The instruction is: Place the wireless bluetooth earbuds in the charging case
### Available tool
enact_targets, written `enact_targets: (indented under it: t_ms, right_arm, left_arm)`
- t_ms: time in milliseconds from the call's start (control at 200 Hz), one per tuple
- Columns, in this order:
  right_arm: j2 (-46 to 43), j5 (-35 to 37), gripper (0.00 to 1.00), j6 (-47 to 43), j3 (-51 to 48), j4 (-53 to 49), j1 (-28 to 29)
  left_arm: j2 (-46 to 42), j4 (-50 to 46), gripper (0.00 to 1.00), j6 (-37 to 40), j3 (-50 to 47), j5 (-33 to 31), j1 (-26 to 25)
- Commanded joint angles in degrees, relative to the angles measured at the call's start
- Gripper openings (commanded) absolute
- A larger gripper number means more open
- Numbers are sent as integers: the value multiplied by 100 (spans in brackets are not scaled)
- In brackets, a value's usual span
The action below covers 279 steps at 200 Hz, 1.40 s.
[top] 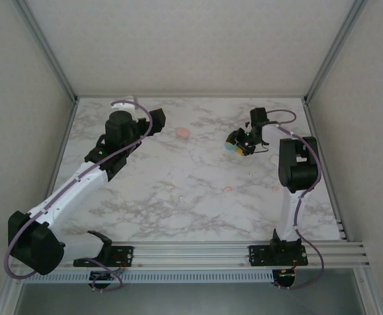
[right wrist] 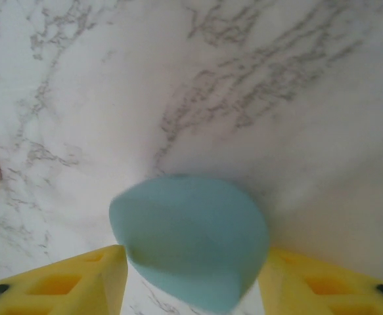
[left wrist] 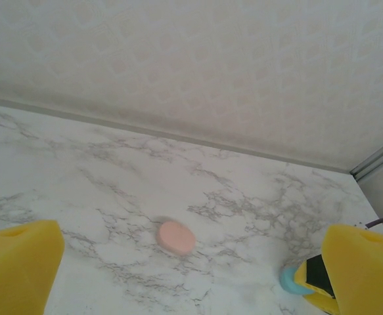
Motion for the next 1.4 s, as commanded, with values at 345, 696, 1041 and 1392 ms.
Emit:
enact_targets:
  t_ms: [345,696,1041,1392]
  right_arm:
    - [-767,316,63,-1497,647,-573,303]
    - [828,948,64,-3987,2793,-725,1707]
    - [2350,1157,67,-5617,4582,-1154,2097]
    - [3193,584,74,-6138,5759,-1803,2159]
  left_arm:
    - [11,-101,100,-183,182,-159,79]
    - [-349,-551,100,-373,39,-502,206]
    - [-736,-701,100,-343,-240,-523,339]
    - [-781,-735,100,-253,-264,-452,402]
